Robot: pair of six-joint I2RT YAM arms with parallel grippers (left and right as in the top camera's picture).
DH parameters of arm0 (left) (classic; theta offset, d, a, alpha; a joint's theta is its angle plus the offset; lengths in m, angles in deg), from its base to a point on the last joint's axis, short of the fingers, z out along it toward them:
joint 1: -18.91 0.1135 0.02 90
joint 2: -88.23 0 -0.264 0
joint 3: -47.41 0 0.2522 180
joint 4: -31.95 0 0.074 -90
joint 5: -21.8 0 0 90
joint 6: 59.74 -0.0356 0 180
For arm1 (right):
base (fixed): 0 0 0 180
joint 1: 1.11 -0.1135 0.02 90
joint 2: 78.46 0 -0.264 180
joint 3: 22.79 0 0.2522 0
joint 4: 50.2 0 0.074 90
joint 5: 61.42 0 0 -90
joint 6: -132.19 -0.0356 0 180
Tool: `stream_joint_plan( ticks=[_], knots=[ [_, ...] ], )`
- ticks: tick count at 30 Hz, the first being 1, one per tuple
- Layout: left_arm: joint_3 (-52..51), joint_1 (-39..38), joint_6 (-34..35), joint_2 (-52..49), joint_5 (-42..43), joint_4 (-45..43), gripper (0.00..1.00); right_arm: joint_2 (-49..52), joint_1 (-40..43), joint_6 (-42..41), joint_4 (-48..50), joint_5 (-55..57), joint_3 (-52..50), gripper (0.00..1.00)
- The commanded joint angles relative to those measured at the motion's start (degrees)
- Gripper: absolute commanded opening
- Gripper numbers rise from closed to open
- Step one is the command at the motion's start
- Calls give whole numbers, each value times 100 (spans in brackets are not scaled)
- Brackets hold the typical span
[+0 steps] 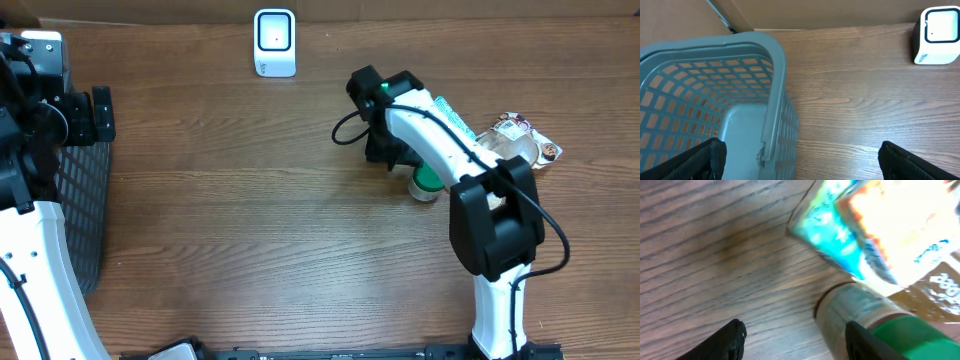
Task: Scan the item barcode
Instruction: 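Release the jar beside the pile and raise the right gripper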
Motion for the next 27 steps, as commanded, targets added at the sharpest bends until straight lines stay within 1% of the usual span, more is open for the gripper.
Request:
stream_joint_plan(
  ticks=[1,4,6,8,14,18,27],
  knots=[
    [118,20,-105,2,44,-22,99,-667,-17,315,-26,-22,238,63],
    [116,20,-105,2,46,-22,99,-1080,-15,452,-24,-243,319,63],
    [118,20,-105,2,44,-22,100,-1451,-15,599,-7,-422,345,66],
    [116,20,-107,2,44,-22,100,-1801,-15,697,-11,-509,345,68],
    [116,20,-105,2,44,-22,99,-2555,-15,695,-190,-505,345,71],
    [116,20,-105,2,44,-22,100,-2802,-15,695,-313,-498,345,71],
    [118,20,-105,2,44,-22,100,-2837,-15,695,-520,-503,345,71]
  ],
)
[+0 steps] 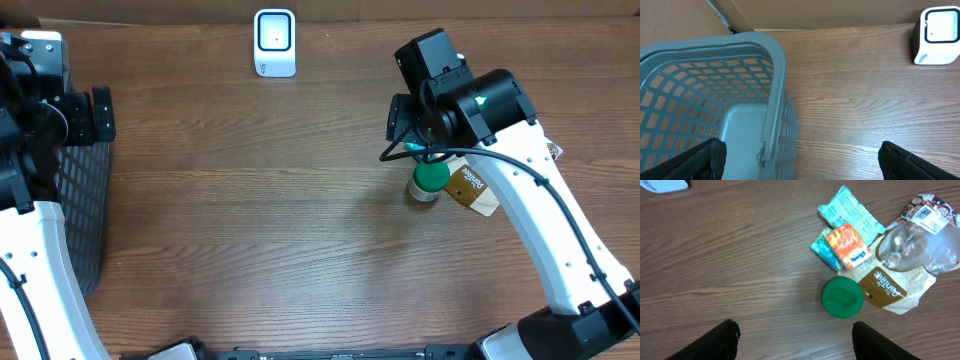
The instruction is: Scan the item barcode
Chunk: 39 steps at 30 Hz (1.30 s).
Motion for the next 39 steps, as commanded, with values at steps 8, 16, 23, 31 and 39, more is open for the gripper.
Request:
stream_joint_plan(
  ticks=[8,16,23,31,39],
  knots=[
    [116,20,-105,2,42,-22,100,-400,-20,116,-122,-11,105,73],
    [116,20,-105,2,42,-22,99,-1252,-20,214,-109,-70,105,80],
    [116,20,-107,2,42,-22,99,-2168,-20,216,-197,-140,105,100],
    [116,20,-105,2,42,-22,100,-2981,-20,216,-258,323,105,100],
    [118,20,-105,2,42,-22,100,-3414,-20,219,-192,1165,103,100]
  ],
)
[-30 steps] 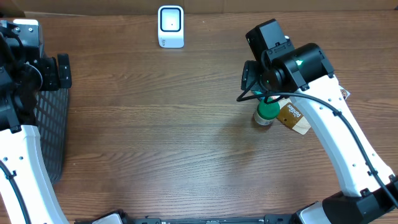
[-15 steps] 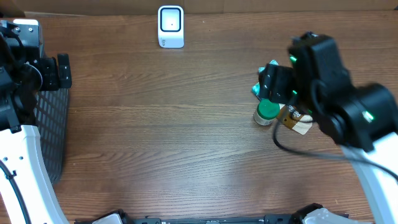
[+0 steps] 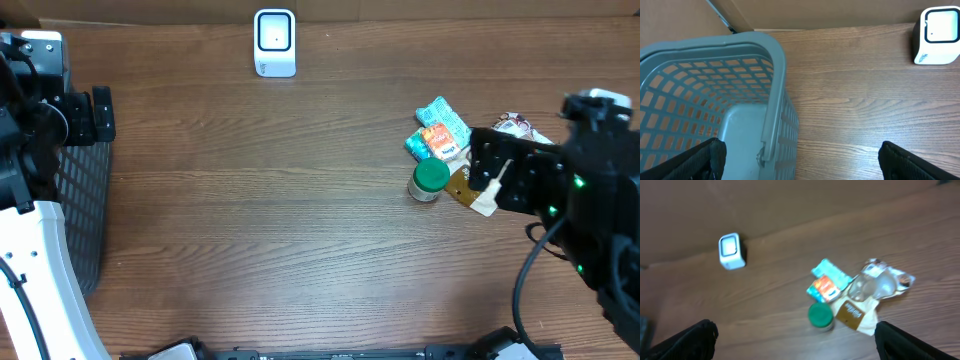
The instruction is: Scan the item barcode
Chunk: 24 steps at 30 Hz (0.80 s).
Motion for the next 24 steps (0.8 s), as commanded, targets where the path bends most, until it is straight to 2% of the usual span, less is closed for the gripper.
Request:
stream_joint_plan(
  ticks=[1,5,9,14,18,24],
  knots=[
    [116,20,-105,2,42,-22,99,-160,-22,28,31,549,103,100],
    [118,20,-105,2,42,-22,100,-197,-22,181,96,588,59,100],
    [118,20,-105,2,42,-22,100,-374,122,901,1215,229,-610,100],
    [116,20,-105,2,42,-22,99,-1182,535,1976,3303,-1078,-2415,100],
    [116,20,-105,2,42,-22,100,-2055,1008,2087,4640,-1834,-4079,100],
    [118,20,-107,2,44,-22,100,-3571,1250,2085,6408,-2037,-6505,100]
  ],
)
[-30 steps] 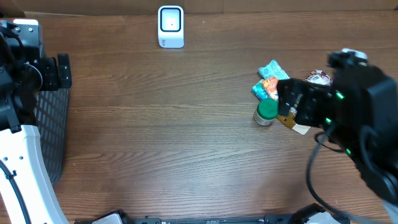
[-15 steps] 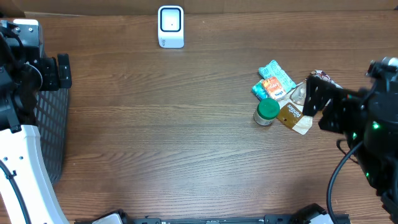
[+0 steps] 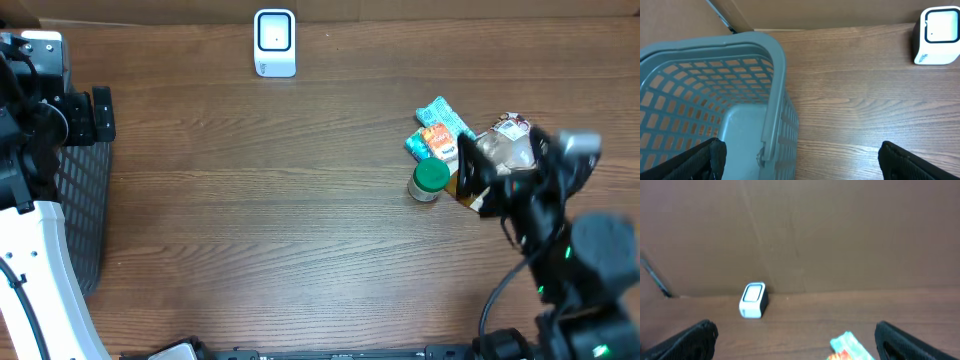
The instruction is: Scan the item barcode
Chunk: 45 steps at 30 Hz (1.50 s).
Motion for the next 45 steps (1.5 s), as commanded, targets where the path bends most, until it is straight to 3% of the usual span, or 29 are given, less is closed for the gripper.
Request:
stream_joint_plan(
  ticks=[1,8,16,45],
  knots=[
    [118,20,-103,2,44,-20,100,-820,81,138,595,-334,-1106,100],
    [116,20,-105,2,44,-20,100,-2236,164,138,1606,-562,-3101,100],
    [116,20,-103,2,44,-20,100,-3298,166,138,1797,-570,-4284,100],
    [116,20,-103,2,44,-20,100,-3285,153,138,1615,-566,-4546,100]
  ],
)
